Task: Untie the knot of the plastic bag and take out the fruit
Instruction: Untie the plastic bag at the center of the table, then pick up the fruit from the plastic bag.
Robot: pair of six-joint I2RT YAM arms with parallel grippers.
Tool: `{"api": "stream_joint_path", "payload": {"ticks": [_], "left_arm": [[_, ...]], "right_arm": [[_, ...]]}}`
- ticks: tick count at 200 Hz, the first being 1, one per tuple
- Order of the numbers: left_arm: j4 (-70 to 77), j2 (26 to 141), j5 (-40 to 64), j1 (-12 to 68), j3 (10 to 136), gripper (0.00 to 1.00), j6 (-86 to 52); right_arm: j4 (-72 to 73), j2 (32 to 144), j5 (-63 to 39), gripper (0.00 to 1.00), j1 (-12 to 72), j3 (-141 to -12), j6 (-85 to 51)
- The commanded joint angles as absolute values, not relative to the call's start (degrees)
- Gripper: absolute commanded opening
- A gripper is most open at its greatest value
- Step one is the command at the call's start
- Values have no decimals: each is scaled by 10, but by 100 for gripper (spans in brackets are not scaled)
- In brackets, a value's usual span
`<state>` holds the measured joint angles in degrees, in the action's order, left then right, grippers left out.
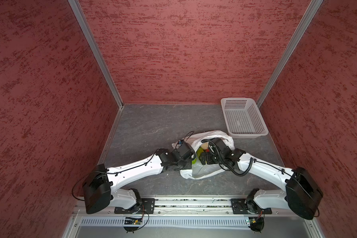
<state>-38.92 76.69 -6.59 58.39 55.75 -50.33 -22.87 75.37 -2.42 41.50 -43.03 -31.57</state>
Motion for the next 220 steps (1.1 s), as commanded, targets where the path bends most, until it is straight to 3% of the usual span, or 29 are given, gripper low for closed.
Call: {"api": "stream_joint_path", "payload": {"ticks": [1,104,220], "left_arm": [[-380,746,-98,586,559,0,-498],[-297,723,-94,562,565,0,-479],[-281,756,-77,589,520,0,-488]], "right_arm": [[-188,765,-28,99,418,-444,-337],[-108,811,-40,97,418,-433,-300],[-94,930,28,81,418,-475,-261]]}}
